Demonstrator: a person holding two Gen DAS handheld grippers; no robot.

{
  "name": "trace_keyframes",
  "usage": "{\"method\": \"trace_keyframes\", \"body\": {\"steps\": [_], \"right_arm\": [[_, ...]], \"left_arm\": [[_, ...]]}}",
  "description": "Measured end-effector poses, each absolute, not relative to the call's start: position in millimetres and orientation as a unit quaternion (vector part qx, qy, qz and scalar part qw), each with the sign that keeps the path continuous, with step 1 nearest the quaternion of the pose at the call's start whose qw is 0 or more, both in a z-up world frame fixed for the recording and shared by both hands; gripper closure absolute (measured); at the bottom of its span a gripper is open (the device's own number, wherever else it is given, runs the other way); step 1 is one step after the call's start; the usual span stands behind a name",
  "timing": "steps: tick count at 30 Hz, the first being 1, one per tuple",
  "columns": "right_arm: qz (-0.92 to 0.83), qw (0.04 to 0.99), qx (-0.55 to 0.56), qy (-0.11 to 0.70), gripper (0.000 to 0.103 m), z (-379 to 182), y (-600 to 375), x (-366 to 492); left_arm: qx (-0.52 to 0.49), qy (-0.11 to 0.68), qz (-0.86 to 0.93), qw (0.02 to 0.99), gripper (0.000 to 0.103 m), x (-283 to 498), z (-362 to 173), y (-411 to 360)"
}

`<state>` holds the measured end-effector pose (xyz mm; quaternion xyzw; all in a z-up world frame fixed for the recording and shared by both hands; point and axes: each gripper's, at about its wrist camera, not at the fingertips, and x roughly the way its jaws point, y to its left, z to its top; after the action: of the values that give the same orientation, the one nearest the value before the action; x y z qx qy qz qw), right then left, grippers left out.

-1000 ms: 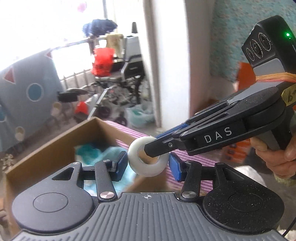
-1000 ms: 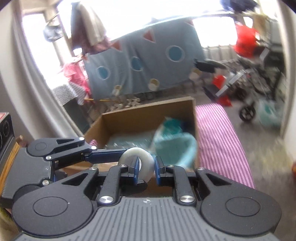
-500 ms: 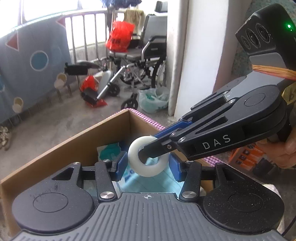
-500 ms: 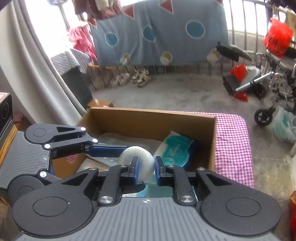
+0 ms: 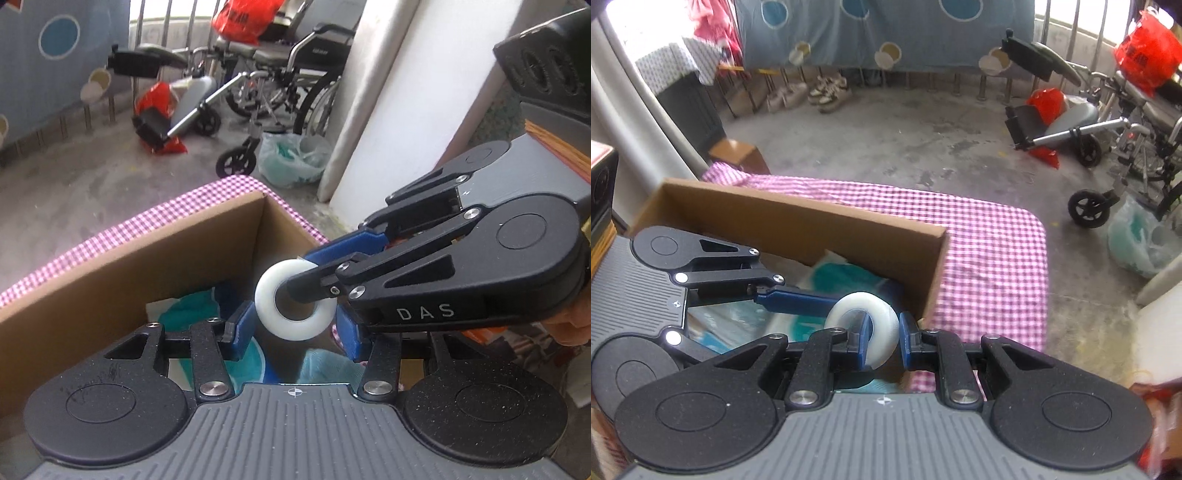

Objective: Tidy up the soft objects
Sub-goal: 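Lower the tape roll into the box and open the right tool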

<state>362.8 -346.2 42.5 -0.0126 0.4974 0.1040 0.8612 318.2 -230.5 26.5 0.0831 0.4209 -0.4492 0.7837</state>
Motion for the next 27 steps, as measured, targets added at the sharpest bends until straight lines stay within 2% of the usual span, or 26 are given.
{"method": "trace_keyframes", "body": {"steps": [3,9,13,19,22,24,27], "right_arm": [[0.109,0.861,-0.023,0.496,0.083,41.9,-344.4,371.5],[0.105,0.867,-0.04,0.485,0.083,44.2,-341.8,379.3],[0.105,0.87,-0.038,0.481,0.083,46.9,-345.0,382.1],[0.102,0.879,-0.017,0.465,0.083,58.9,-350.9,377.7],[0.104,0.884,-0.006,0.455,0.083,68.7,-351.0,367.1],[0.101,0.889,-0.003,0.447,0.082,77.7,-350.3,356.9],[0.103,0.898,0.01,0.428,0.082,96.3,-350.7,336.1]], "left_arm": [[0.075,0.437,-0.446,0.777,0.05,326.5,17.3,-233.7],[0.046,0.495,-0.43,0.754,0.049,349.9,-7.0,-237.3],[0.045,0.507,-0.418,0.752,0.048,353.8,-9.0,-234.0],[0.045,0.496,-0.417,0.761,0.038,352.3,3.8,-228.4],[0.051,0.485,-0.415,0.768,0.03,348.7,12.4,-226.8],[0.054,0.478,-0.413,0.773,0.02,347.0,19.2,-226.5],[0.055,0.463,-0.409,0.784,0.014,337.5,36.8,-219.6]]}}
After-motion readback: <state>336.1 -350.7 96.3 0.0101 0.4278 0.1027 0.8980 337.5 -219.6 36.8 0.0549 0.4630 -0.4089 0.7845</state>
